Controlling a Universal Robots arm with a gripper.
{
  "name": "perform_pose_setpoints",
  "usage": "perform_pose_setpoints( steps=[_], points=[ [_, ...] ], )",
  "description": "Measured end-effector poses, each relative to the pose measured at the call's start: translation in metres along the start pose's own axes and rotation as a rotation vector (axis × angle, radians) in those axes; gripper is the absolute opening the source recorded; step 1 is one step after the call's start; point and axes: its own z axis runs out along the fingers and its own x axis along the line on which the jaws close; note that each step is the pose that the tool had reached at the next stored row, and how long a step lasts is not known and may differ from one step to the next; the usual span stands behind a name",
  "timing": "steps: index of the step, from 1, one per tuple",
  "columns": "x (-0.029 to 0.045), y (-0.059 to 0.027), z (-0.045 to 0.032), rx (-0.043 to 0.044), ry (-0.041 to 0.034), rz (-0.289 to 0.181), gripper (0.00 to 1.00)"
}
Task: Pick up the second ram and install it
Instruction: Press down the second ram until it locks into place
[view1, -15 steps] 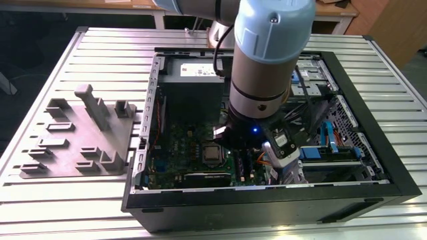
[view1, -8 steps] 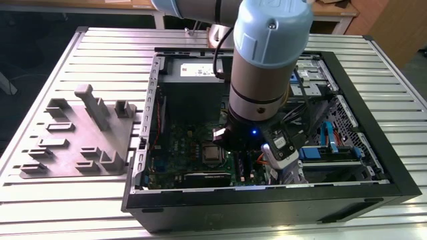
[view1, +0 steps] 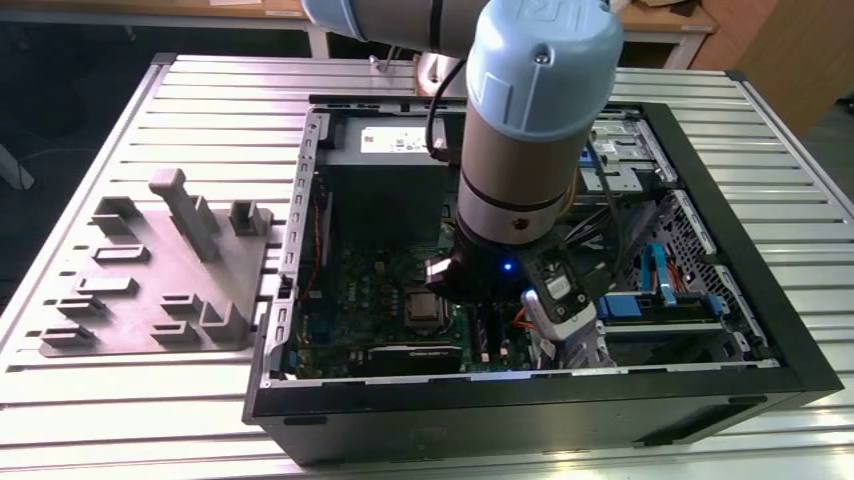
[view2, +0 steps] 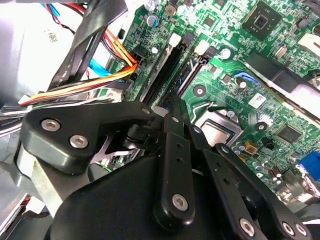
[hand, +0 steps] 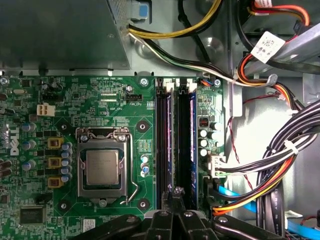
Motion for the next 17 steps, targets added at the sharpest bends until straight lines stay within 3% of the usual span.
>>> perform_pose_setpoints(
  steps=[17],
  points=[
    [-0.0001,0.0004,-0.0004,-0.003,-0.0008,0.0,0.1]
  ],
)
